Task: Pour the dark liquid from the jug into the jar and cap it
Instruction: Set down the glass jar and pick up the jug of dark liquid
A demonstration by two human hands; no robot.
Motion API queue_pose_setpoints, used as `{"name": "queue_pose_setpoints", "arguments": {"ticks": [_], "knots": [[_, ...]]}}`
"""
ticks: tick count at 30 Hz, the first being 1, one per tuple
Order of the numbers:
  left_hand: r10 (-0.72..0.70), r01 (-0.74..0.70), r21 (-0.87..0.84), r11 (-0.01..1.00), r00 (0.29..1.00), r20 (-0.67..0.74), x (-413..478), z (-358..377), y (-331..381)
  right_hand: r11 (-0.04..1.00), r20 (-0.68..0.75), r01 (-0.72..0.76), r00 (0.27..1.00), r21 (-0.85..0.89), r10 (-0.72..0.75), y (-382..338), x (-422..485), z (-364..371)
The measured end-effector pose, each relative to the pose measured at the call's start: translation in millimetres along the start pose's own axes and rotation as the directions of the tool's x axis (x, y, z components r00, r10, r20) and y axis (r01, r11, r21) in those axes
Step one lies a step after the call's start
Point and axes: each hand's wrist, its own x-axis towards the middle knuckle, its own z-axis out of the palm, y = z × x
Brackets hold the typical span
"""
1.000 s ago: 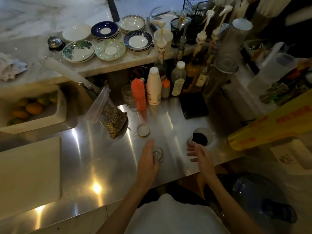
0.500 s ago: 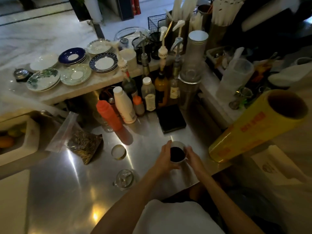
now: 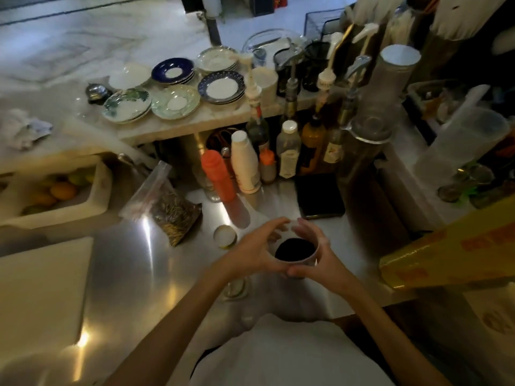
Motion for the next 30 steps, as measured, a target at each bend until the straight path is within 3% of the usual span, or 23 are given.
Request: {"name": "queue_pose_setpoints", "arguments": {"ticks": [5,8,11,16,19,27,30], "knots": [[-0.045,0.045,-0.002,0.999,0.999,0.011,-37.4,-39.5,-28.9,0.999,-0.015,0.043,0.999,0.019,-0.042,-2.6,23.4,28.8],[-0.210,0.219,0.135,0.966,0.974,-0.083,-72.1,-52.4,-81.7,0.999,-0.054,-0.004,0.999,0.047,0.006,4.1,33.1,30.0],[-0.337,0.343,0.200,0.918,0.939,-0.064,-98.0,-37.2,-134.6,0.999,-0.091,-0.030,0.995,0.011,0.031,9.0,36.2,21.9],[-0.294,0.297,0.025,0.955,0.952,-0.081,-85.7,9.9,-168.0,0.996,-0.091,-0.024,0.996,-0.087,0.016,7.1,32.0,20.8],[-0.288,0.289,-0.018,0.957,0.944,-0.159,-72.3,21.1,-172.3,0.998,-0.161,-0.017,0.987,-0.061,0.007,-6.6,34.6,23.3],[-0.197,0.190,-0.055,0.980,0.922,-0.333,-29.4,26.1,-139.4,0.975,-0.149,0.120,0.978,-0.186,-0.149,-30.5,38.9,-11.5],[-0.130,0.108,-0.079,0.991,0.914,-0.385,-16.9,4.6,-109.2,0.970,-0.217,0.137,0.960,-0.200,-0.180,-45.6,46.6,-33.1]]}}
